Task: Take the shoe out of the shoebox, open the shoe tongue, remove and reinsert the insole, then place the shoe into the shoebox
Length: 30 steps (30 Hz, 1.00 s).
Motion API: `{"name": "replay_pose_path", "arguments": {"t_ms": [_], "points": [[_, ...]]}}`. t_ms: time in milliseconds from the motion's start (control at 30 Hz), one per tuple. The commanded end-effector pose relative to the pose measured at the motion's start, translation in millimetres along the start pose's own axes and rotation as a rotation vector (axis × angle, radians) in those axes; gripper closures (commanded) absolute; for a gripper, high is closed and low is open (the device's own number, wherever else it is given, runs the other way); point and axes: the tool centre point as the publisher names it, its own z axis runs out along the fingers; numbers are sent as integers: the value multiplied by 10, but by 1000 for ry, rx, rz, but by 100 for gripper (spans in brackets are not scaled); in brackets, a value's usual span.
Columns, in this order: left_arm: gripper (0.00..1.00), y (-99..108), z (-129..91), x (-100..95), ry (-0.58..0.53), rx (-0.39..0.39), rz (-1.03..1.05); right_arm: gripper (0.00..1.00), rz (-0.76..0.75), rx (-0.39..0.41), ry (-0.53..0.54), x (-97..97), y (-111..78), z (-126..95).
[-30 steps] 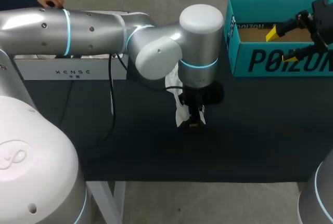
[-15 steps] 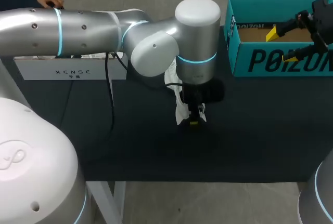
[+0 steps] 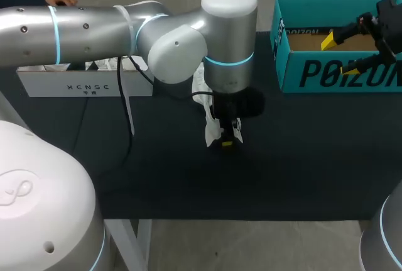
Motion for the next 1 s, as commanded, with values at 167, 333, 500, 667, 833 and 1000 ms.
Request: {"name": "replay_pose_path", "arguments": {"t_ms": [167, 333, 500, 667, 833, 1000], "points": [[100, 0, -13, 6, -3, 0, 1, 0, 2, 1, -4, 2, 5, 6], [100, 95, -219, -104, -26, 13, 122, 0, 2, 1, -4, 2, 5, 6], [100, 350, -508, -246, -10, -14, 342, 0, 2, 1, -4, 2, 5, 6], [100, 522, -712, -336, -12, -34, 408, 0, 2, 1, -4, 2, 5, 6], [100, 522, -712, -336, -12, -34, 408, 0, 2, 1, -4, 2, 5, 6], [100, 522, -712, -336, -12, -34, 408, 0, 2, 1, -4, 2, 5, 6]]}}
